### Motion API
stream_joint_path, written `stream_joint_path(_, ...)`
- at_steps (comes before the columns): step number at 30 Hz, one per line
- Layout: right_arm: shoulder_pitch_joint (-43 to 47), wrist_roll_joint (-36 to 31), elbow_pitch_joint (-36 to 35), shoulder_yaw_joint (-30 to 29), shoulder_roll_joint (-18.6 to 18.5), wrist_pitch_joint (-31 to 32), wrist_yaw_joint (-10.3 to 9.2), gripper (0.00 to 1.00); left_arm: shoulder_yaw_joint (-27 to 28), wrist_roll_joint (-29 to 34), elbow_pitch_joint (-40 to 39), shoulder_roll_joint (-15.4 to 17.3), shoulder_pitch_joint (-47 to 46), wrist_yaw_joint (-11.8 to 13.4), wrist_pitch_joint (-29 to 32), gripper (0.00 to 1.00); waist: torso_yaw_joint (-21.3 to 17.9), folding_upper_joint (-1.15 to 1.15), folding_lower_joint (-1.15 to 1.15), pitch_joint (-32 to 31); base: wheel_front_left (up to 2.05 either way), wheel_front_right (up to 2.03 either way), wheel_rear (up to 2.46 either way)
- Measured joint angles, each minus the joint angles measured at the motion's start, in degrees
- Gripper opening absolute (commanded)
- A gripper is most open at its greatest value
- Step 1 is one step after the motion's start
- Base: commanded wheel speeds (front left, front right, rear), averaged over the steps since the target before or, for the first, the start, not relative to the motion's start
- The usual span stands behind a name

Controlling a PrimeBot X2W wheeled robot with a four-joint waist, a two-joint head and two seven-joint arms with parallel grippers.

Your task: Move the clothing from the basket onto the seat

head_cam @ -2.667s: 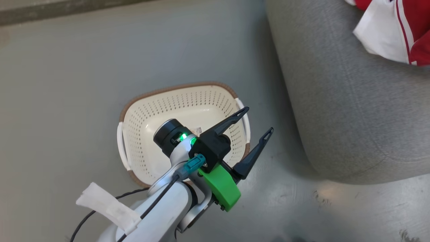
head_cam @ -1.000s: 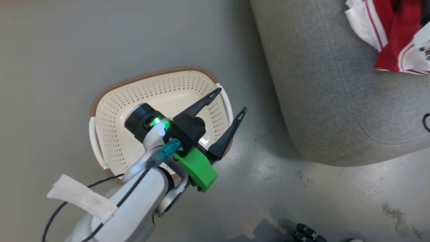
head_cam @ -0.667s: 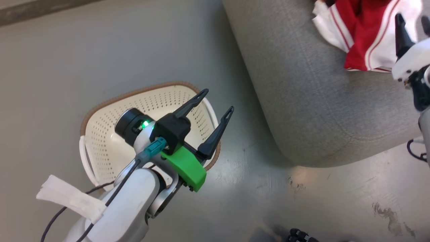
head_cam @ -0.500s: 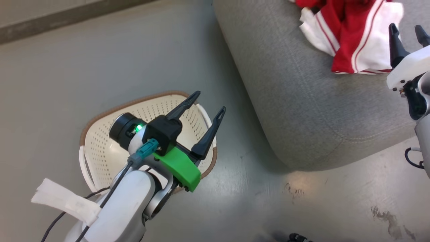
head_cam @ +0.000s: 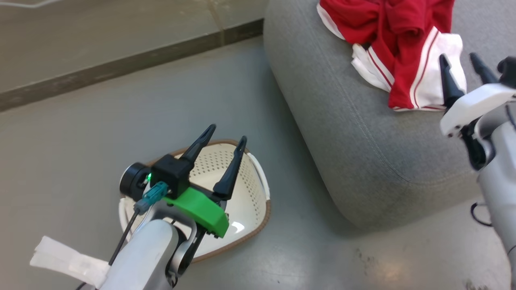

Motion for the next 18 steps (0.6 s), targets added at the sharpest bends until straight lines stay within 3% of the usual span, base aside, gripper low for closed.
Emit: stream_joint_path(18,13.55,-0.46,-6.93,4.34,7.47,-2.24,0.04,1.00,7.79,-3.75,3.94,0.31,11.10,4.44,-2.97,1.00,11.09,0.00,0.00,-9.35,0.00,0.00,0.00)
